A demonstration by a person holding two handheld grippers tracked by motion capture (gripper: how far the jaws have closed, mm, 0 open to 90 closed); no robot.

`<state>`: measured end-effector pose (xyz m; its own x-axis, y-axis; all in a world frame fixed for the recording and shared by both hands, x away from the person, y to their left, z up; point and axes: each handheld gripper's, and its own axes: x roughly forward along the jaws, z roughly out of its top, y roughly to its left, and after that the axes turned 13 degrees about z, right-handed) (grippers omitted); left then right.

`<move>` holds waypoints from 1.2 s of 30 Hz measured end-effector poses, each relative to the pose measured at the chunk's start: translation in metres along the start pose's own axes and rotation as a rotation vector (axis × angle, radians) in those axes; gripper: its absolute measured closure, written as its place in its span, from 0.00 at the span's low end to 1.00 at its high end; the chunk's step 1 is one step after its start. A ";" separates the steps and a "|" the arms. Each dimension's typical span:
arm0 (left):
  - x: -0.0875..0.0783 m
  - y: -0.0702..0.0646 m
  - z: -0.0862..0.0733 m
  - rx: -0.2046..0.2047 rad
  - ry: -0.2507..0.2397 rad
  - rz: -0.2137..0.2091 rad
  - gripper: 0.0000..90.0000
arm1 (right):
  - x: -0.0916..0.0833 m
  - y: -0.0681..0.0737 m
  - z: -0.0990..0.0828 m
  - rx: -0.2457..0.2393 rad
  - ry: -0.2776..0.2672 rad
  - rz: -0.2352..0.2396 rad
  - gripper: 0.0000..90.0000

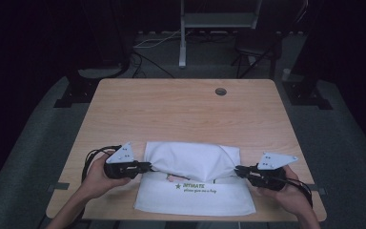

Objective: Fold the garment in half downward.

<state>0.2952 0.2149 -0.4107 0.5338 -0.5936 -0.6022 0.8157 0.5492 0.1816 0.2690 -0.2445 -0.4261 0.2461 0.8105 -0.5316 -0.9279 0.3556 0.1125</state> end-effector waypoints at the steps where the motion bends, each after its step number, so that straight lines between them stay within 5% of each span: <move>1: 0.000 -0.001 -0.001 0.004 0.003 -0.001 0.96 | -0.001 0.001 0.000 -0.004 0.003 0.002 0.93; 36: -0.034 -0.035 -0.021 0.027 -0.002 -0.136 0.96 | -0.023 0.041 -0.010 -0.064 0.074 0.153 0.91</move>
<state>0.2434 0.2286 -0.4130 0.4181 -0.6629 -0.6211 0.8863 0.4475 0.1190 0.2223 -0.2535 -0.4175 0.0814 0.8155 -0.5731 -0.9694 0.1983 0.1445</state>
